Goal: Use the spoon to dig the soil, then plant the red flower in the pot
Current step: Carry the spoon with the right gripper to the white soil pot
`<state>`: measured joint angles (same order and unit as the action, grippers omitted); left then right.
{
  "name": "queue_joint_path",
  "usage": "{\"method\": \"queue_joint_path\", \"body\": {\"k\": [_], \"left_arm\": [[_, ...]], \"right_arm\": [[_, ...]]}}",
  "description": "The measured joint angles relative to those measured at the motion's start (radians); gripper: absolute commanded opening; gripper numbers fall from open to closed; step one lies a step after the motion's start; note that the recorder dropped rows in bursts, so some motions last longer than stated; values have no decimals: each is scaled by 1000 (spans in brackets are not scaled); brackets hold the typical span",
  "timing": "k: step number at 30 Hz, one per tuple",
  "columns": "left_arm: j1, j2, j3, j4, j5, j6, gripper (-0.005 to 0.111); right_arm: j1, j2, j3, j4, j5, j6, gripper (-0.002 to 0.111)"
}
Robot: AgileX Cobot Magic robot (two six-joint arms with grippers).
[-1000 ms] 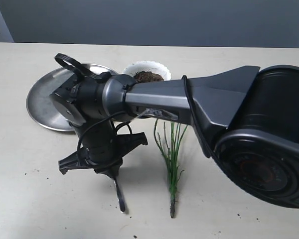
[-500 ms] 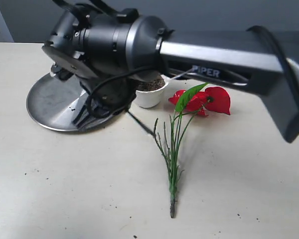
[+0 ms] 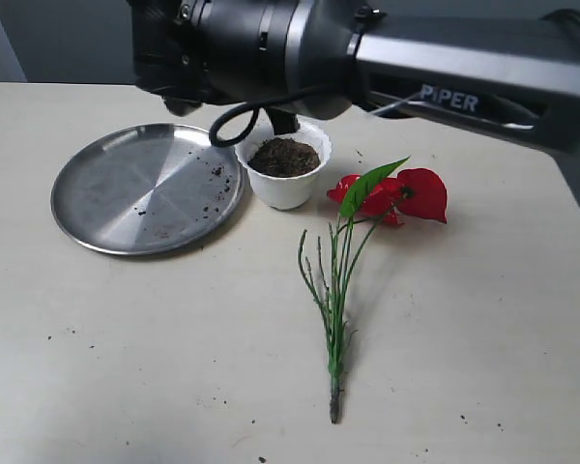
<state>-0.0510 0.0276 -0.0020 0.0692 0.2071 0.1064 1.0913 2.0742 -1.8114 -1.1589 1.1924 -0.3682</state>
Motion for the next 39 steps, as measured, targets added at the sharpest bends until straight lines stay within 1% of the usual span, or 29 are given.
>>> {"method": "queue_joint_path", "body": {"k": [4,7,11,17,24,31,39], "left_arm": [[0,0,0,0,0,0,0],[0,0,0,0,0,0,0],[0,0,0,0,0,0,0],[0,0,0,0,0,0,0],[0,0,0,0,0,0,0],[0,0,0,0,0,0,0],[0,0,0,0,0,0,0]], "right_arm": [[-22,33,0,-15,5,-197,-1],[-42,53,0,-52,5,-274,-1],[-79,74,0,-114,6,-298,-1],[-121,98,0,-107,6,-309,-1],[-123,102,37,-44,-61,-399,-1],[-145,137,78,-86,-40,-417,-1],[-150,199,79,-110,-75,-417,-1]]}}
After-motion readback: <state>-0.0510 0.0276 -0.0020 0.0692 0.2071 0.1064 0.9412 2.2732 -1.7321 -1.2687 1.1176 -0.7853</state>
